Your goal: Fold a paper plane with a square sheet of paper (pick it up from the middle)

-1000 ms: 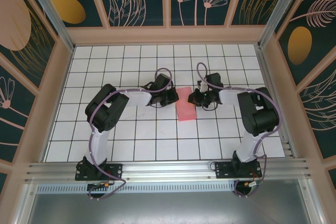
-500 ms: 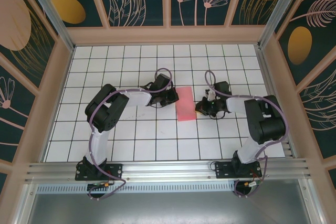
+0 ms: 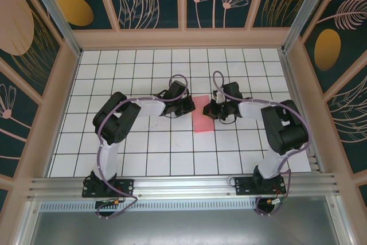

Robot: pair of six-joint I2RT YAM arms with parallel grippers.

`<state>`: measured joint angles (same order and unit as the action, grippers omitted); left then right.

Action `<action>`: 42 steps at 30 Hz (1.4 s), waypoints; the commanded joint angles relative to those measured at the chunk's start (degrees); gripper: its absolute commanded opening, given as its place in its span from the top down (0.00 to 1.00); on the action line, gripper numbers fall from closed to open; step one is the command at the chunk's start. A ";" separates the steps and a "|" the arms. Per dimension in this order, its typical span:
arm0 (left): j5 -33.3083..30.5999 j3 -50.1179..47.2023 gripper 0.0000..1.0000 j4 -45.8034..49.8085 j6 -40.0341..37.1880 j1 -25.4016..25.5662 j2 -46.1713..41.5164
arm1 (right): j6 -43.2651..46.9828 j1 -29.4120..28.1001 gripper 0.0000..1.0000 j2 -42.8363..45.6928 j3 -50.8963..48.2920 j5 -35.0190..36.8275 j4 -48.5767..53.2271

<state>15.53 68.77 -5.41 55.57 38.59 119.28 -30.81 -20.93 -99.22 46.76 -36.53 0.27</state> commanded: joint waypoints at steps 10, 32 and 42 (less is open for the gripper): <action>-7.21 -4.68 1.00 14.64 -1.30 -0.44 5.89 | 1.32 2.62 1.00 3.85 -11.26 0.70 1.93; -8.16 3.75 1.00 15.83 -12.44 -0.47 1.62 | -2.36 2.57 0.95 16.44 -9.40 9.07 4.56; -3.32 6.48 1.00 11.91 -16.21 -0.57 -2.72 | -4.02 -4.21 0.92 8.20 -4.22 14.88 1.96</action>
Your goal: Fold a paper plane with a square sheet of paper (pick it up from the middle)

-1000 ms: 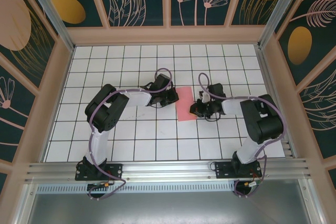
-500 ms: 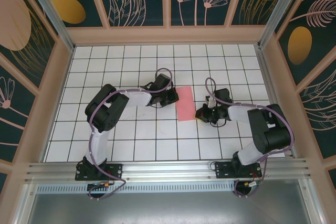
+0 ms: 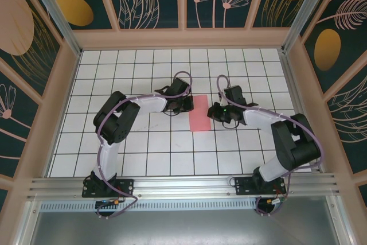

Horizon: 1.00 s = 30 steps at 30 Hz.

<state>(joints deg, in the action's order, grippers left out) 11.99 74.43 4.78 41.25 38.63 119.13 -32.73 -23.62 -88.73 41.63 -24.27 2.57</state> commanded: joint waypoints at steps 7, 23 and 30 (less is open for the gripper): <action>-0.29 -5.23 0.86 -2.87 2.33 -1.79 -10.01 | -6.46 -5.70 0.93 -5.55 0.05 4.70 -1.98; -11.49 -29.40 0.55 -5.03 8.92 -10.07 -32.82 | -27.19 -21.20 0.94 -14.80 8.63 14.08 -4.58; -15.99 -33.13 0.28 -1.49 8.30 -12.72 -38.69 | -24.74 -20.22 0.94 -18.78 21.07 16.81 0.09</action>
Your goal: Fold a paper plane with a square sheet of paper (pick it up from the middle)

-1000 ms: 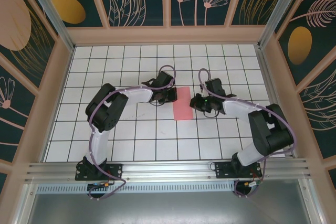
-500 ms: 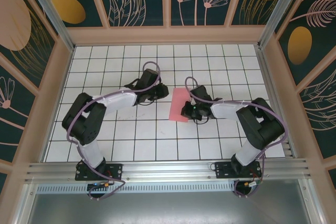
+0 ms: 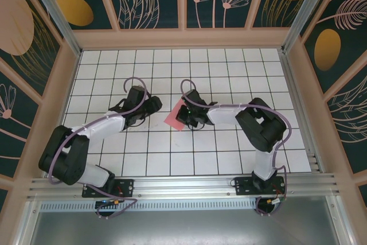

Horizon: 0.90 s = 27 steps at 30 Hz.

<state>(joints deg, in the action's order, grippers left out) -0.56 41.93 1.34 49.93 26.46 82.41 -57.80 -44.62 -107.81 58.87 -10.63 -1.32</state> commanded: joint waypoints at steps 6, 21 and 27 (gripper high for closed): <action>-6.83 -0.30 0.03 2.61 -2.52 -0.68 -2.63 | 7.69 5.71 0.92 -1.63 9.49 3.08 9.90; 4.60 3.35 0.01 0.28 -2.61 -0.66 1.85 | 14.40 14.88 0.91 -9.27 16.02 3.29 17.89; 11.54 1.49 0.12 -4.60 1.06 -0.40 2.28 | 8.48 15.39 0.90 -2.39 6.00 8.45 17.43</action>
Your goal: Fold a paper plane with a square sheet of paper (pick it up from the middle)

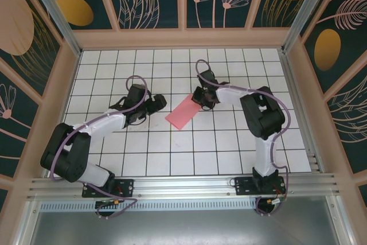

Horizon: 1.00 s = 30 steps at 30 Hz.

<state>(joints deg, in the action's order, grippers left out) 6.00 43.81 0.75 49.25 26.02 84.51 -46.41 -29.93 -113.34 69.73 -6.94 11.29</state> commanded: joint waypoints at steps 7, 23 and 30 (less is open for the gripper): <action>6.91 -3.66 0.35 -10.29 8.51 5.05 -0.62 | -8.45 0.89 0.93 16.53 -19.18 2.50 -8.72; 9.44 -4.79 0.96 -25.47 21.08 15.48 8.02 | -8.13 -4.64 1.00 23.95 -36.04 -10.36 -33.26; 8.63 -2.88 1.00 -26.68 22.55 17.21 12.59 | -8.45 -5.30 1.00 21.34 -35.89 -11.63 -35.79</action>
<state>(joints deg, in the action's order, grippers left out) 14.57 39.13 -23.24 70.19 42.89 95.53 -54.43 -34.61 -90.76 33.69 -16.99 -21.15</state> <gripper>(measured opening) 0.070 0.066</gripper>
